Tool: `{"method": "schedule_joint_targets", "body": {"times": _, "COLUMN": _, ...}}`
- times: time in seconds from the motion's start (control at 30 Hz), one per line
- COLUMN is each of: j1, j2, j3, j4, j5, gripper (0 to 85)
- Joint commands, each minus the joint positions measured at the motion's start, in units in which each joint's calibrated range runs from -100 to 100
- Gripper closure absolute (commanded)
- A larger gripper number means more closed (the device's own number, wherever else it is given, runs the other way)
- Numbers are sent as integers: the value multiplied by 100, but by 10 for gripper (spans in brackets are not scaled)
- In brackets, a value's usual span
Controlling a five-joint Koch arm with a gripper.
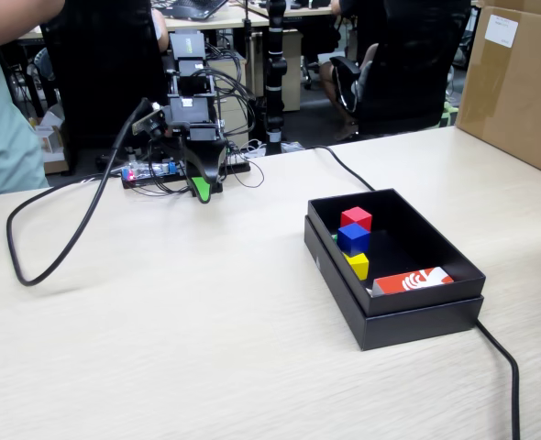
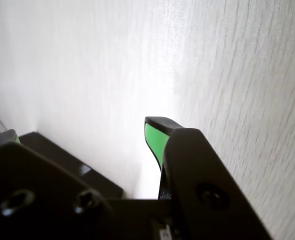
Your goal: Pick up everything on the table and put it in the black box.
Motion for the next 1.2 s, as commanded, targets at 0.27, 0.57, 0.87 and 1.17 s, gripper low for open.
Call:
{"method": "schedule_joint_targets", "body": {"times": 0.27, "j1": 234, "j2": -155, "j3": -1795, "j4": 2536, "j5": 78, "gripper": 367}}
{"method": "schedule_joint_targets", "body": {"times": 0.57, "j1": 332, "j2": -155, "j3": -3281, "j4": 3788, "j5": 83, "gripper": 376}}
{"method": "schedule_joint_targets", "body": {"times": 0.87, "j1": 415, "j2": -155, "j3": -3626, "j4": 3253, "j5": 88, "gripper": 376}}
{"method": "schedule_joint_targets", "body": {"times": 1.17, "j1": 410, "j2": -155, "j3": -3617, "j4": 3253, "j5": 88, "gripper": 375}}
